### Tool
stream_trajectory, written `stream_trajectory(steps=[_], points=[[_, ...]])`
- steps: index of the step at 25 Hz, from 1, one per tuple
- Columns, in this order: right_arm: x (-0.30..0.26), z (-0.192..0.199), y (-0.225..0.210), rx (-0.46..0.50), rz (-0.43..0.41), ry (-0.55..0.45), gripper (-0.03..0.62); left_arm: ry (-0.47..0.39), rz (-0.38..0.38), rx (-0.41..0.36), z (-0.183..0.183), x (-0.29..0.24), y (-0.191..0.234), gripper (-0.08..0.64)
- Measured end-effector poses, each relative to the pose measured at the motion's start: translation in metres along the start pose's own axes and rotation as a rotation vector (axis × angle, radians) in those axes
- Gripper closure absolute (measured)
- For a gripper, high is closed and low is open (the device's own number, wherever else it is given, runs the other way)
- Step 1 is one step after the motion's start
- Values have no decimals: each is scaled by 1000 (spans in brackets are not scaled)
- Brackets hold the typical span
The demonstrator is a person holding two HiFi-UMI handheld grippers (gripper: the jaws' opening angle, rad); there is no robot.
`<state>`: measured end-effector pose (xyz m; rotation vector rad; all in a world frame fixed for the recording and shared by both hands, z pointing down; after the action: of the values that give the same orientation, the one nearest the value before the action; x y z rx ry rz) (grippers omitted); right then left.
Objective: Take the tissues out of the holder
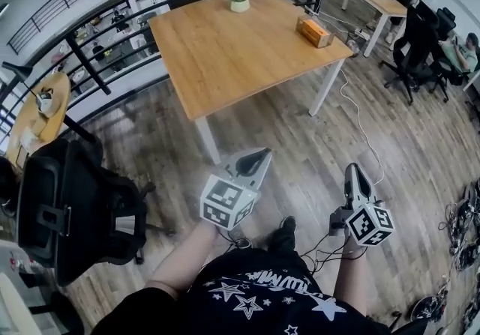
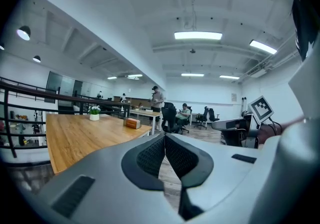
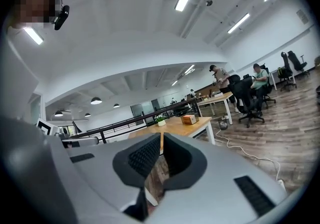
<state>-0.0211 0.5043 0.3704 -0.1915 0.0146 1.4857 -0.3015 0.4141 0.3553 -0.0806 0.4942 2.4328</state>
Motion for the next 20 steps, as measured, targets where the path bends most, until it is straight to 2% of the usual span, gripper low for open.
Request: stream_trajectory(steps=[4,8,13,20], points=[[-30,-6,-28,-8,-24,8,565,3,-24,12,-7,-35,2,546],[-58,-4,-60,-36,-37,30,565,26,-33,-9,-10,-71,1,546],[-87,-14,-106,-34,-67,23,565,27,-58,33,-14,-123,0,546],[-112,-30,-179,-55,-77,-23,565,9,-58,-8,-27,-193,-23,546]])
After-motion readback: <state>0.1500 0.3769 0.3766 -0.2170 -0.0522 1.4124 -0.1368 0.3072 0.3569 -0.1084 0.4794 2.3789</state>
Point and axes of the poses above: the fingertips, and each gripper's own axes: x backward along the fingers, y to its left, z out of its underside, the point moved 8 cm from there along x, backward along the fingers, and after that the axes turned 14 degrees about x, right-handed, at the moved point
